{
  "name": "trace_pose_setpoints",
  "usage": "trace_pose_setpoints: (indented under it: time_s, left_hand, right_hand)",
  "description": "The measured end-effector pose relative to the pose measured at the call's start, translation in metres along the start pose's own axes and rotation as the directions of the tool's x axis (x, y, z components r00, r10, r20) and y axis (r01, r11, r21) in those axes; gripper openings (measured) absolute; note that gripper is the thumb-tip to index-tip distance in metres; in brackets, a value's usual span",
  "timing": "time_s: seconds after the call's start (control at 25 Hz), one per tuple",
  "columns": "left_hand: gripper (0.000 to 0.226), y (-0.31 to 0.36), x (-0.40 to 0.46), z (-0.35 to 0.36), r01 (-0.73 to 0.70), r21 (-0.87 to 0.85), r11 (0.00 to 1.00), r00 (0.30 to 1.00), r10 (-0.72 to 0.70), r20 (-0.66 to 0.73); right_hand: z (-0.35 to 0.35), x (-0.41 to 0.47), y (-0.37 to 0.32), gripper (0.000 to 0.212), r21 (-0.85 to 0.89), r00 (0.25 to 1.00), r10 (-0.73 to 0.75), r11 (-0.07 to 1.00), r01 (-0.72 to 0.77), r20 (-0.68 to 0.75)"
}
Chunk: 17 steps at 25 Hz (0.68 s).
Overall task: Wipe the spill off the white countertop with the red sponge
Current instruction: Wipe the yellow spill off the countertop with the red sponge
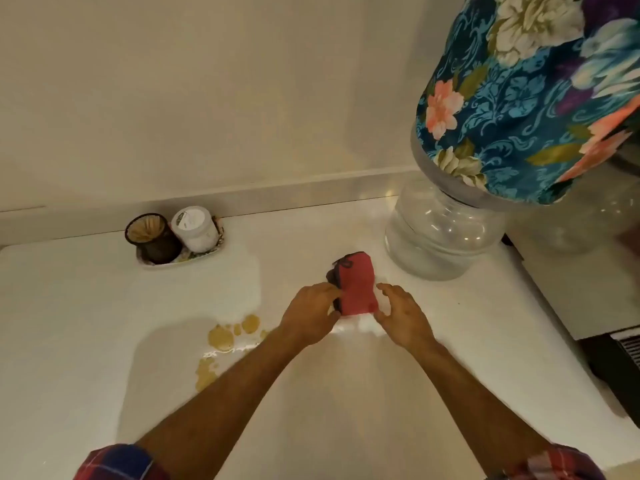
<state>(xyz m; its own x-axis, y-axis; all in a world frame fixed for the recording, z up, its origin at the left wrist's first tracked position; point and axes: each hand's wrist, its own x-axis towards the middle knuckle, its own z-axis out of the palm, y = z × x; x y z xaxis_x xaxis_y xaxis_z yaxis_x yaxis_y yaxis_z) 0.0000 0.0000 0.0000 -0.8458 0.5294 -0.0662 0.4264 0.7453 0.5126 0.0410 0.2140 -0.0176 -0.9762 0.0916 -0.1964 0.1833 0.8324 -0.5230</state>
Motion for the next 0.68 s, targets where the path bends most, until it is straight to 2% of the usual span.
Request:
trace_pose_setpoints:
  time_s: [0.08,0.16,0.24,0.28,0.36,0.48,0.56,0.68]
  left_hand:
    - [0.039,-0.005,0.019,0.015,-0.028,0.056,0.998,0.998,0.025,0.059]
    - [0.051,-0.009,0.033,0.031,-0.034,0.116,0.993,0.991,0.019,0.130]
    - [0.066,-0.017,0.045,0.047,-0.033,0.148,0.988,0.984,0.007,0.176]
    - [0.071,-0.021,0.050,0.054,-0.024,0.159,0.987,0.982,-0.007,0.188]
    - [0.073,-0.025,0.054,0.061,-0.008,0.168,0.986,0.982,-0.024,0.187]
    - [0.044,-0.029,0.058,0.063,-0.050,0.149,0.988,0.997,0.040,0.068]
    - [0.026,-0.028,0.057,0.055,-0.083,0.155,0.984,0.996,0.084,0.004]
    - [0.028,-0.019,0.050,0.034,-0.097,0.164,0.982,0.995,0.097,0.010]
  right_hand:
    - [0.010,0.016,0.006,0.071,-0.017,0.997,0.033,0.999,-0.032,0.072]
    - [0.024,0.027,0.010,0.081,-0.088,0.991,0.031,0.996,-0.020,0.128]
    - [0.036,0.040,0.015,0.082,-0.203,0.992,-0.008,0.979,0.033,0.122]
    - [0.040,0.045,0.017,0.079,-0.221,0.993,-0.020,0.974,0.045,0.115]
    - [0.043,0.053,0.019,0.068,-0.139,0.992,-0.014,0.990,0.031,0.123]
    - [0.039,0.056,0.015,0.043,0.031,0.997,0.005,0.999,-0.007,0.077]
    - [0.032,0.053,0.007,0.025,0.079,0.999,-0.012,0.997,0.008,0.048]
    - [0.017,0.042,-0.008,0.016,0.119,0.999,-0.025,0.993,0.020,0.037]
